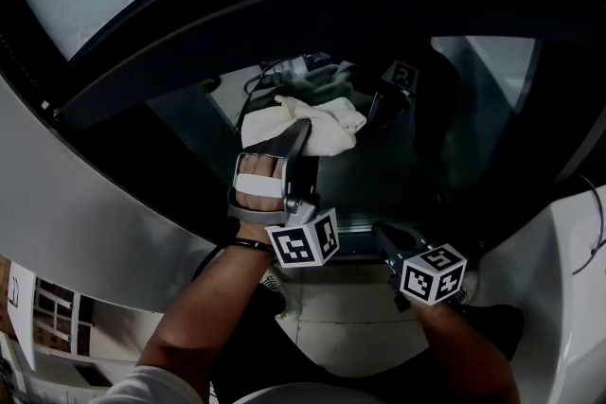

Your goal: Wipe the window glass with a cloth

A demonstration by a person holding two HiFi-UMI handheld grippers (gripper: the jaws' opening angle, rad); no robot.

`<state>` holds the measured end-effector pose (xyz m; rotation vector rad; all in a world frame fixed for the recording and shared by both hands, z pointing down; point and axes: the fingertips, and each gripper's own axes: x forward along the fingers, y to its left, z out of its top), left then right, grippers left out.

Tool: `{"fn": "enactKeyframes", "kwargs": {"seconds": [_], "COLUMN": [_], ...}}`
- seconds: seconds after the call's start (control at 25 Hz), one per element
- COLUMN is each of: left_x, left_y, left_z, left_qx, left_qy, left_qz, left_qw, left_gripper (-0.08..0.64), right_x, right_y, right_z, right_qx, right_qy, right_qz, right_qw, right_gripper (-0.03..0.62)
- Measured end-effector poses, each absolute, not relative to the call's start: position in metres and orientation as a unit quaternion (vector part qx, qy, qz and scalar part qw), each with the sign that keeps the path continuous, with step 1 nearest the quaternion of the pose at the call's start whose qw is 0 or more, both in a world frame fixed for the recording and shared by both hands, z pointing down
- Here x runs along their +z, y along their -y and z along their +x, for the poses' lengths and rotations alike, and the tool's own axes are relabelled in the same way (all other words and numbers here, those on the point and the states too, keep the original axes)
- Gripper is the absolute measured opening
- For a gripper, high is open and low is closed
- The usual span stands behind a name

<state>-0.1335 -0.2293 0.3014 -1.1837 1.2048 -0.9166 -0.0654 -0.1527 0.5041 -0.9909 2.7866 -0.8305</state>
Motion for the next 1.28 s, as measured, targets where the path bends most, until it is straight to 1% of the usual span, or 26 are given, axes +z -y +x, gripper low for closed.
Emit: {"fn": "enactKeyframes", "kwargs": {"seconds": [0.16, 0.32, 0.48, 1.0, 1.28], "left_x": [0.290, 0.297, 0.294, 0.324, 0.325], "left_y": [0.229, 0.226, 0.225, 0.233, 0.232], "left_z": [-0.135, -0.132, -0.132, -0.133, -0.132], "left_qx": [-0.385, -0.385, -0.388, -0.399, -0.403], "left_qy": [-0.523, -0.523, -0.522, -0.517, -0.516], "left_qz": [-0.510, -0.515, -0.521, -0.539, -0.551], "left_qw": [0.564, 0.560, 0.553, 0.532, 0.517], "left_gripper": [0.118, 0.118, 0.119, 0.120, 0.120], "right_x": [0.488, 0.488, 0.468, 0.466, 0.446], "right_y": [0.151, 0.149, 0.147, 0.154, 0.155], "right_z": [-0.056, -0.046, -0.040, -0.028, -0.021], "right_qx": [-0.270, -0.269, -0.268, -0.274, -0.278], "right_qy": [-0.904, -0.902, -0.901, -0.896, -0.893], "right_qz": [-0.330, -0.336, -0.339, -0.347, -0.352], "right_qw": [0.031, 0.031, 0.030, 0.030, 0.027], "right_gripper": [0.001, 0.001, 0.001, 0.001, 0.001]}}
